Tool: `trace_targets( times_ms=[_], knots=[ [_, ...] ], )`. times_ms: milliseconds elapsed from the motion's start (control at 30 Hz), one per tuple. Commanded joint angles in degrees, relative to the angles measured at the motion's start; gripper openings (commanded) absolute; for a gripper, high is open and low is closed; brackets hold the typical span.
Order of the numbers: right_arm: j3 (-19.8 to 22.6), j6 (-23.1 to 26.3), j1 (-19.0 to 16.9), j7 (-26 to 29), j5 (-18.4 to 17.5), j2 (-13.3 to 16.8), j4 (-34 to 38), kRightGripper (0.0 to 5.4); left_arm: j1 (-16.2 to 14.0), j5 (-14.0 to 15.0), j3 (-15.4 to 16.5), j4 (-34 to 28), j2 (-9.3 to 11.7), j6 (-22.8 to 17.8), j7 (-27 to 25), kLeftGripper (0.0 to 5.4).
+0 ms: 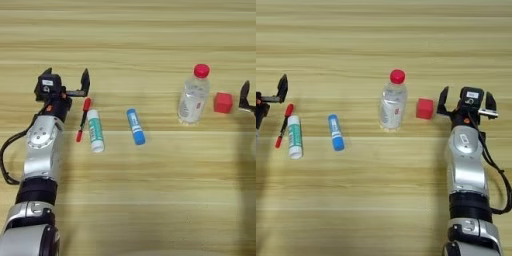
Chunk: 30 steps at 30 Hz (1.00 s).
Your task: Move the objects on the table
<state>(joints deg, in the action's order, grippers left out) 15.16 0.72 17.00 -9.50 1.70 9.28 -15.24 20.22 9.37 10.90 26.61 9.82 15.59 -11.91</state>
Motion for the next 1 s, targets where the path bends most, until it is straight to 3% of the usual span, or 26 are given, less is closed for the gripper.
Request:
trace_targets(
  times_ms=[33,167,500,767,1000],
  knots=[
    [-0.31,-0.02,1.05,0.19,-0.33,0.69,-0.7,5.35,0.07,-0.25,-0.12,0.13,0.33,-0.12,0.09,5.4],
    [0.0,-0.48,1.05,0.64,-1.38,0.3,-0.37,5.35,0.09,-0.27,-0.12,0.21,0.34,-0.08,0.07,5.4],
    [-0.76,-8.62,-0.41,4.14,-5.88,-1.72,9.64,5.35,0.07,-0.28,-0.15,0.19,0.31,-0.05,0.04,5.4],
    [-6.47,-10.22,-2.58,9.41,-7.75,-3.71,20.32,5.35,0.07,-0.28,-0.21,0.26,0.27,-0.03,-0.02,5.4],
    [-12.14,-9.08,-3.86,15.38,-10.01,-4.81,23.49,5.35,0.15,-0.3,-0.26,0.31,0.19,-0.04,0.02,5.4]
  ],
)
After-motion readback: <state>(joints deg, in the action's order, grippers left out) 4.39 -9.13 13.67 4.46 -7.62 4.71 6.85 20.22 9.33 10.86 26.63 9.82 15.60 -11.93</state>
